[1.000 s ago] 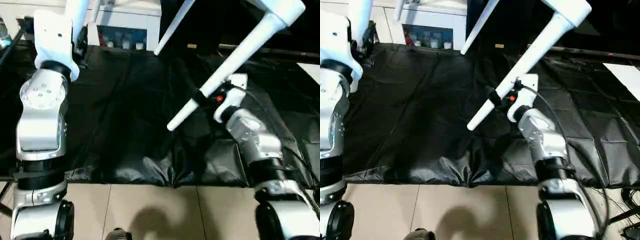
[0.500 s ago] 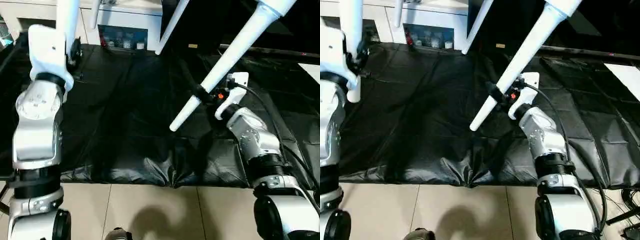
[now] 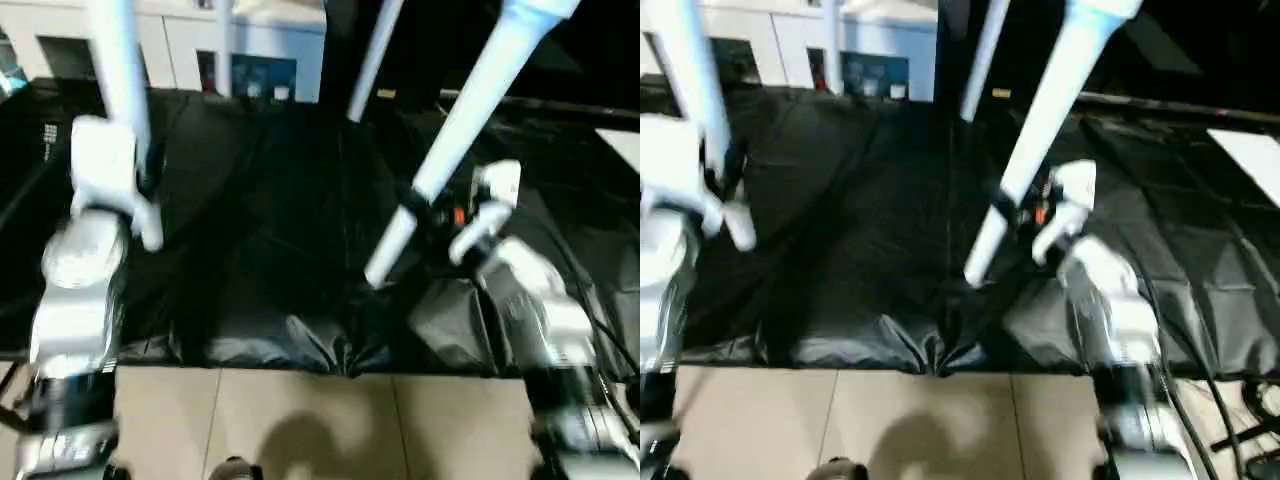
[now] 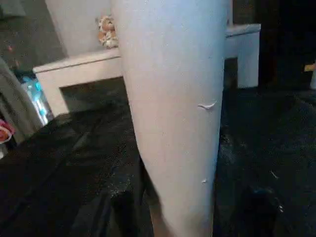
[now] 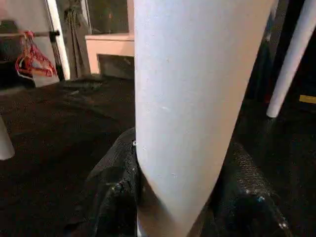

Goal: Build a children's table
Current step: Flip table

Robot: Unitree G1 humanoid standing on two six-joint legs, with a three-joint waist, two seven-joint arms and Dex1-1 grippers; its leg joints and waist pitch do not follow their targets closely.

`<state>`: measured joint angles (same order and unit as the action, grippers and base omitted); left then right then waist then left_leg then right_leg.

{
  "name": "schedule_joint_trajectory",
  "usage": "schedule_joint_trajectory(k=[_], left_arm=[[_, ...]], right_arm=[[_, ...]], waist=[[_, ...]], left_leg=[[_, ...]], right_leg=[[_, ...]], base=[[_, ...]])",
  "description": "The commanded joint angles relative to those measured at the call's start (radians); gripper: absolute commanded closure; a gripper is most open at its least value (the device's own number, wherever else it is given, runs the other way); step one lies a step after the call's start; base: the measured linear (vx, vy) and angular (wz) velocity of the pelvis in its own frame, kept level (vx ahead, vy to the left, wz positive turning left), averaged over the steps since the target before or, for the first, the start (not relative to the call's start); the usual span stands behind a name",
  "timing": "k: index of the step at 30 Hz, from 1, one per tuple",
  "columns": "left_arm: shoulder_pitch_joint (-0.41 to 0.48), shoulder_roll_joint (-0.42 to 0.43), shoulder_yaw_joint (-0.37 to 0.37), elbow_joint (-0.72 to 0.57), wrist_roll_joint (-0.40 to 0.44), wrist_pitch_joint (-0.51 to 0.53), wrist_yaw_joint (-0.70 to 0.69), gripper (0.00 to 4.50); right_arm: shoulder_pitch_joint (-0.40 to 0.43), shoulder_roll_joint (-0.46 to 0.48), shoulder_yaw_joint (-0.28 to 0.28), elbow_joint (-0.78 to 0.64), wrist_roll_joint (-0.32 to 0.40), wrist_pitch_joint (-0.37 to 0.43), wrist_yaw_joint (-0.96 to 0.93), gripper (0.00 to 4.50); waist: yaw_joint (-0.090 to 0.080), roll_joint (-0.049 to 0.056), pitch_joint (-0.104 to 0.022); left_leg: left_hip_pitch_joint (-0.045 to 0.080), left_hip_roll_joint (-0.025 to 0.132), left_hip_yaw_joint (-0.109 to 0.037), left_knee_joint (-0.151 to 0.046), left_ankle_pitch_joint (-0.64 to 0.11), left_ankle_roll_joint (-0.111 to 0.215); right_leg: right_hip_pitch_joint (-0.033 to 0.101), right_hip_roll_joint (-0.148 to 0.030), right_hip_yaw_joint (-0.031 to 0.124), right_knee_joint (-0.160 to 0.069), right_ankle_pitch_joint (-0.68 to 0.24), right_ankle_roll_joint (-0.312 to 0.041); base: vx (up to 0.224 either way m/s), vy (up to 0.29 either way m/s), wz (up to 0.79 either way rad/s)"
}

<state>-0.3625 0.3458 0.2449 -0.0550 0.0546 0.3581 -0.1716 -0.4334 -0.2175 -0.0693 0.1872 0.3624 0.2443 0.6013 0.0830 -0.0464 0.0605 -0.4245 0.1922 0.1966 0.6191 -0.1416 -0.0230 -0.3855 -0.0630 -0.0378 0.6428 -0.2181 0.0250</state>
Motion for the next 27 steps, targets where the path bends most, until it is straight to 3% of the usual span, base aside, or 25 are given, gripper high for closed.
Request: schedule_joint_trajectory(k=[1, 3, 9, 11, 13, 15, 16, 21, 22, 24, 27], left_arm=[[0.044, 0.014, -0.088, -0.066, 0.041, 0.022, -0.055, 2.86], [0.089, 0.012, -0.075, -0.11, 0.031, 0.041, -0.052, 2.86], [0.181, -0.003, -0.08, -0.189, 0.008, 0.069, -0.049, 2.86], [0.2, -0.022, -0.069, -0.208, -0.003, 0.083, -0.035, 2.3], [0.215, -0.035, -0.052, -0.232, -0.017, 0.097, -0.017, 2.16], [0.24, -0.049, -0.022, -0.263, -0.051, 0.101, -0.011, 2.03], [0.264, -0.057, 0.0, -0.284, -0.06, 0.095, 0.0, 1.79], [0.363, -0.083, 0.053, -0.362, -0.09, 0.091, 0.007, 1.58], [0.397, -0.089, 0.062, -0.39, -0.092, 0.091, 0.006, 1.35], [0.477, -0.106, 0.076, -0.449, -0.109, 0.078, -0.011, 1.3], [0.532, -0.113, 0.07, -0.479, -0.121, 0.039, -0.025, 0.99]], right_arm=[[0.008, 0.014, 0.088, -0.054, -0.01, 0.029, 0.03, 2.98], [0.017, 0.011, 0.091, -0.063, -0.019, 0.037, 0.017, 2.98], [0.023, 0.0, 0.092, -0.023, -0.07, 0.03, -0.016, 2.98], [0.023, -0.001, 0.09, -0.001, -0.085, 0.013, -0.02, 2.98], [0.023, 0.004, 0.079, 0.012, -0.09, 0.005, -0.036, 2.42], [0.027, 0.016, 0.055, 0.028, -0.079, -0.001, -0.059, 2.25], [0.035, 0.022, 0.038, 0.029, -0.073, -0.013, -0.073, 2.2], [0.087, 0.03, 0.01, -0.036, -0.041, 0.004, -0.088, 1.75], [0.107, 0.036, 0.001, -0.068, -0.026, 0.015, -0.095, 1.52], [0.172, 0.052, -0.011, -0.169, 0.015, 0.056, -0.112, 1.36], [0.232, 0.054, 0.001, -0.244, 0.026, 0.094, -0.126, 1.32]], waist=[[-0.018, 0.035, -0.059], [-0.024, 0.032, -0.06], [-0.04, 0.024, -0.06], [-0.043, 0.02, -0.06], [-0.052, 0.016, -0.059], [-0.06, 0.02, -0.061], [-0.061, 0.026, -0.06], [-0.064, 0.027, -0.056], [-0.064, 0.026, -0.055], [-0.061, 0.03, -0.055], [-0.055, 0.031, -0.051]], left_leg=[[0.074, 0.045, -0.041, -0.098, -0.547, -0.145], [0.074, 0.046, -0.05, -0.102, -0.585, -0.156], [0.07, 0.045, -0.051, -0.105, -0.59, -0.153], [0.074, 0.044, -0.052, -0.105, -0.622, -0.158], [0.07, 0.043, -0.056, -0.108, -0.64, -0.159], [0.066, 0.043, -0.06, -0.111, -0.646, -0.162], [0.072, 0.04, -0.06, -0.108, -0.665, -0.16], [0.07, 0.039, -0.06, -0.109, -0.668, -0.146], [0.069, 0.04, -0.06, -0.111, -0.667, -0.143], [0.061, 0.04, -0.057, -0.113, -0.615, -0.124], [0.072, 0.038, -0.052, -0.113, -0.618, -0.114]], right_leg=[[-0.017, -0.067, 0.036, -0.104, -0.361, -0.126], [-0.013, -0.07, 0.036, -0.107, -0.385, -0.123], [-0.017, -0.064, 0.037, -0.108, -0.349, -0.12], [-0.021, -0.063, 0.035, -0.11, -0.372, -0.113], [-0.018, -0.063, 0.033, -0.114, -0.393, -0.103], [-0.015, -0.063, 0.031, -0.114, -0.39, -0.105], [-0.021, -0.062, 0.031, -0.118, -0.392, -0.109], [-0.019, -0.059, 0.033, -0.124, -0.382, -0.106], [-0.018, -0.058, 0.033, -0.124, -0.384, -0.106], [-0.01, -0.06, 0.037, -0.123, -0.348, -0.107], [-0.016, -0.058, 0.04, -0.134, -0.377, -0.095]], base=[[0.0, 0.0, 0.0], [0.0, 0.0, 0.0], [0.0, 0.0, 0.0], [0.0, 0.0, 0.0], [0.0, 0.0, 0.0], [0.0, 0.0, 0.0], [0.0, 0.0, 0.0], [0.0, 0.0, 0.0], [0.0, 0.0, 0.0], [0.0, 0.0, 0.0], [0.0, 0.0, 0.0]])
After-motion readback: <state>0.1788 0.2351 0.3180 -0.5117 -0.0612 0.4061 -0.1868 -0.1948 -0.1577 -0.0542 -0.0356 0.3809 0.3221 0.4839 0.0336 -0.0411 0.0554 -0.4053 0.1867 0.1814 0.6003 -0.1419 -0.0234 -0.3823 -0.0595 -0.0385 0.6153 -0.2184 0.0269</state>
